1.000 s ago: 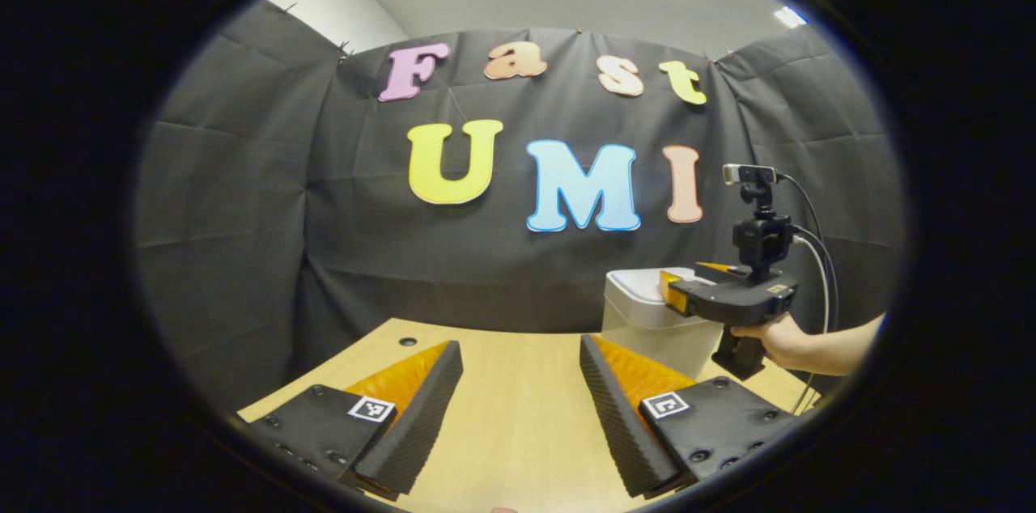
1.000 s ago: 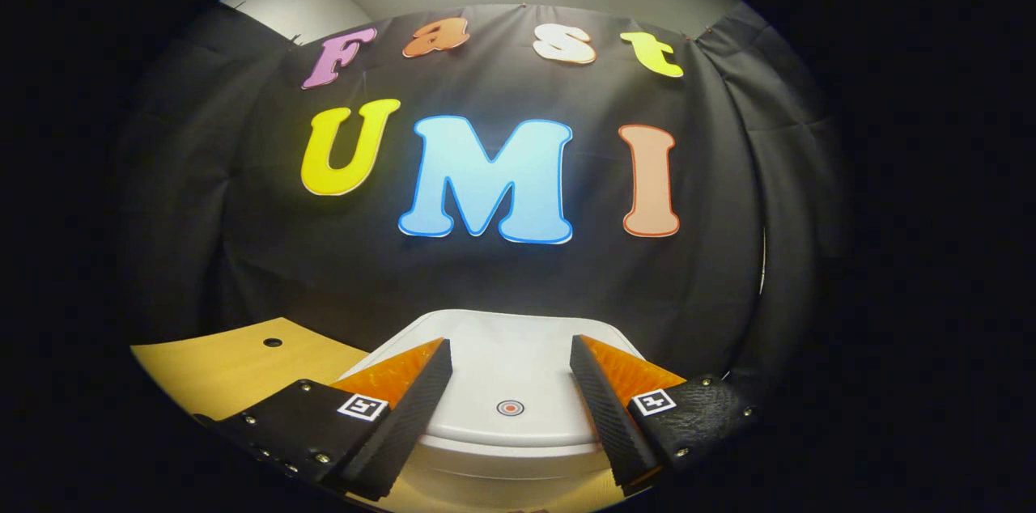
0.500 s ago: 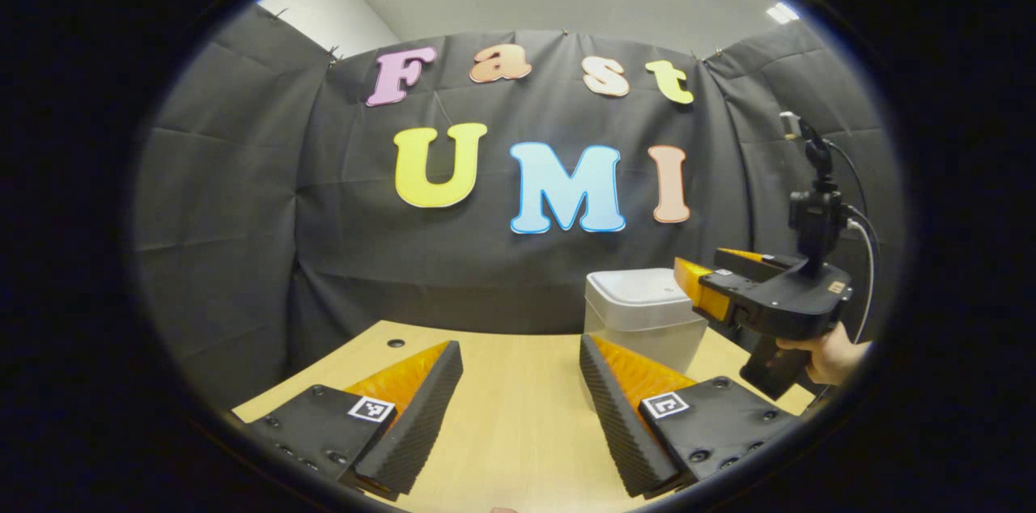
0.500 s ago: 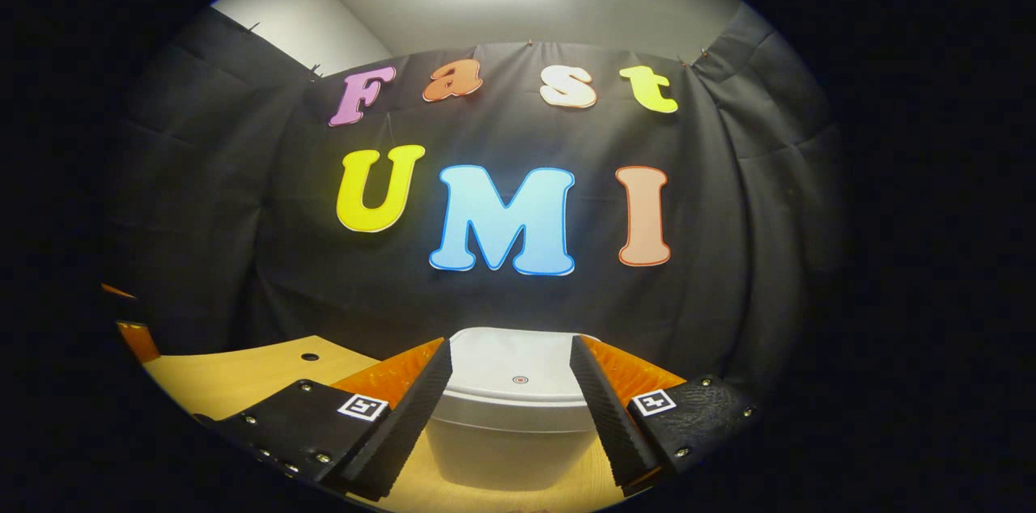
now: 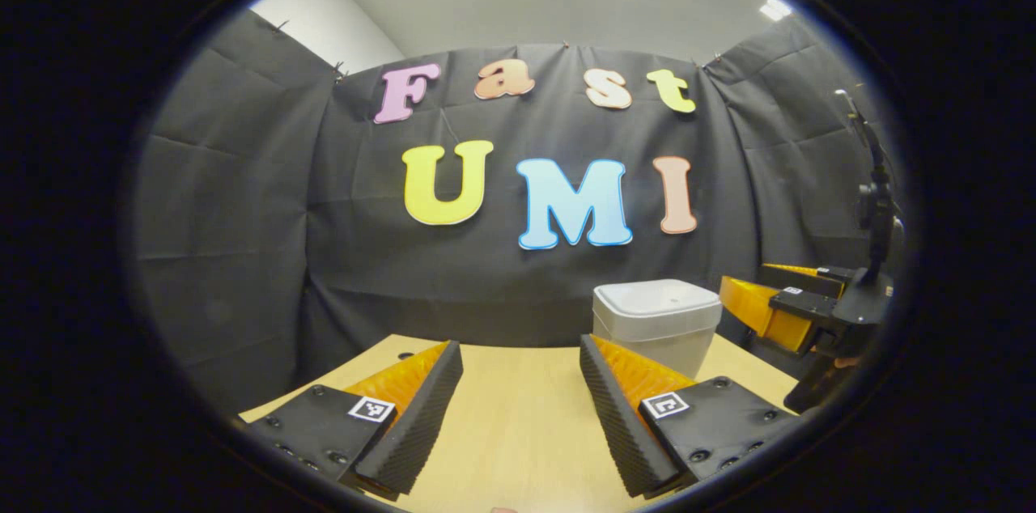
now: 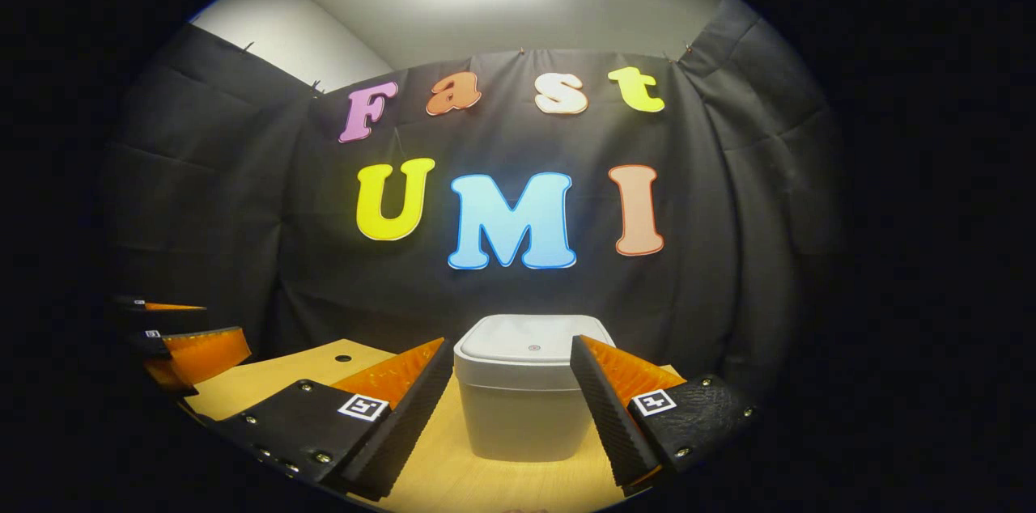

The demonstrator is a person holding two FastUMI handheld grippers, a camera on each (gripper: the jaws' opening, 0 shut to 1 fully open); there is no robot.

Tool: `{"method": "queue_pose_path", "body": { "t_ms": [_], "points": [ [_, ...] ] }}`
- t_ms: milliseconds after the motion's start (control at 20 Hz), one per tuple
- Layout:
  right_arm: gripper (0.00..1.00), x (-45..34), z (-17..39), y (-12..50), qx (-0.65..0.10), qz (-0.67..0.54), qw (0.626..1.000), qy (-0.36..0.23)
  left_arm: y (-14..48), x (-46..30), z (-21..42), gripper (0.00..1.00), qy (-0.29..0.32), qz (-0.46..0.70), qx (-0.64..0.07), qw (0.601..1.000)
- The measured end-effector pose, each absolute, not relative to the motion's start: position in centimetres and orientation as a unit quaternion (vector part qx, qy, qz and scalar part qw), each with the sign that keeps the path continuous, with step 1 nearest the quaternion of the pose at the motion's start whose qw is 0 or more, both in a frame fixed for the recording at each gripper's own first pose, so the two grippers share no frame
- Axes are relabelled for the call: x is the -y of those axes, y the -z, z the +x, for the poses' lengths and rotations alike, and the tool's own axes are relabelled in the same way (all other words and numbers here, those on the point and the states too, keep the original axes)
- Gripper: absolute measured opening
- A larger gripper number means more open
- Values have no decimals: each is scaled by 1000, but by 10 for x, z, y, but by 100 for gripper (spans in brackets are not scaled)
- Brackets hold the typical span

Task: Press the lid of the desktop garbage bin to open it, pick up the crumpled paper on the desktop and throw it into the bin, then pick up the pop can on the desktop and drop it into the bin, and finally close the garbage bin lid.

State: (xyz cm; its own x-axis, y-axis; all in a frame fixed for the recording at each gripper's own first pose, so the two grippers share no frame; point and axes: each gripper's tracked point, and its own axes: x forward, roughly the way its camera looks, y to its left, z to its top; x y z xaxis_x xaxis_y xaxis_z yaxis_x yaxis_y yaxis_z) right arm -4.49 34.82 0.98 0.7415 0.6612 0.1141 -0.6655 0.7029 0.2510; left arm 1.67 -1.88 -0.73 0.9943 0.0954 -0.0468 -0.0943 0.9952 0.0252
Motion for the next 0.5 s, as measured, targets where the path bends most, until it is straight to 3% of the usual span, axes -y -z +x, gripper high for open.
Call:
{"method": "queue_pose_path", "body": {
  "t_ms": [500],
  "points": [
    [94, -343, -91, -10, 3, 121, 936, -331, 23, -7, 24, 95, -33, 6, -17, 999]
  ]
}}
